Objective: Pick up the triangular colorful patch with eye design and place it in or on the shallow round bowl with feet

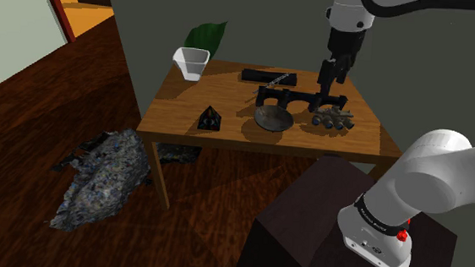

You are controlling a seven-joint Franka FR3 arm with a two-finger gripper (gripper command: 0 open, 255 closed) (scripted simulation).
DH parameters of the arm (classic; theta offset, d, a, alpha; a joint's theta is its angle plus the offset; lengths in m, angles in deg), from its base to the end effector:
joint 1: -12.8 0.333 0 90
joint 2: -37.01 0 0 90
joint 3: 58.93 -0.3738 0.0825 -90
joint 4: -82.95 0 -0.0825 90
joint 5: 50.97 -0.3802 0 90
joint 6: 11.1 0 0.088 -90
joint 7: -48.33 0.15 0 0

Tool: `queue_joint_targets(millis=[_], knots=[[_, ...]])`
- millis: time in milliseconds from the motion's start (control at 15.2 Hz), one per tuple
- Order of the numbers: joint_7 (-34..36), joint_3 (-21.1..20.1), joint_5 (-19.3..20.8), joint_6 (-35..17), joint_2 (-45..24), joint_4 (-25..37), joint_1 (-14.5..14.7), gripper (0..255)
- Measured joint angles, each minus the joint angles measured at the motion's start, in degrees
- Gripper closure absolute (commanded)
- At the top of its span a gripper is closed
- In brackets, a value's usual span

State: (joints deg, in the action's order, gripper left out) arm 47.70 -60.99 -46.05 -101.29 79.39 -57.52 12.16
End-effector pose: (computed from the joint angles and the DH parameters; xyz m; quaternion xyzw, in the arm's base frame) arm 0.2638 -0.0039 0.5329 0.9960 0.0154 -0.0689 0.0550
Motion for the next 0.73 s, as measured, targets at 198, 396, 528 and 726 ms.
queue_joint_targets(millis=[198,396,528,726], knots=[[2.17,-0.97,-0.70,-2.99,0.32,-2.21,0.02,0],[7.57,-3.63,-2.30,-10.96,-1.22,-5.98,0.15,0],[11.12,-5.33,-3.00,-16.25,-2.35,-8.17,0.02,0],[17.14,-8.54,-3.98,-24.22,-4.66,-10.82,-0.10,0]])
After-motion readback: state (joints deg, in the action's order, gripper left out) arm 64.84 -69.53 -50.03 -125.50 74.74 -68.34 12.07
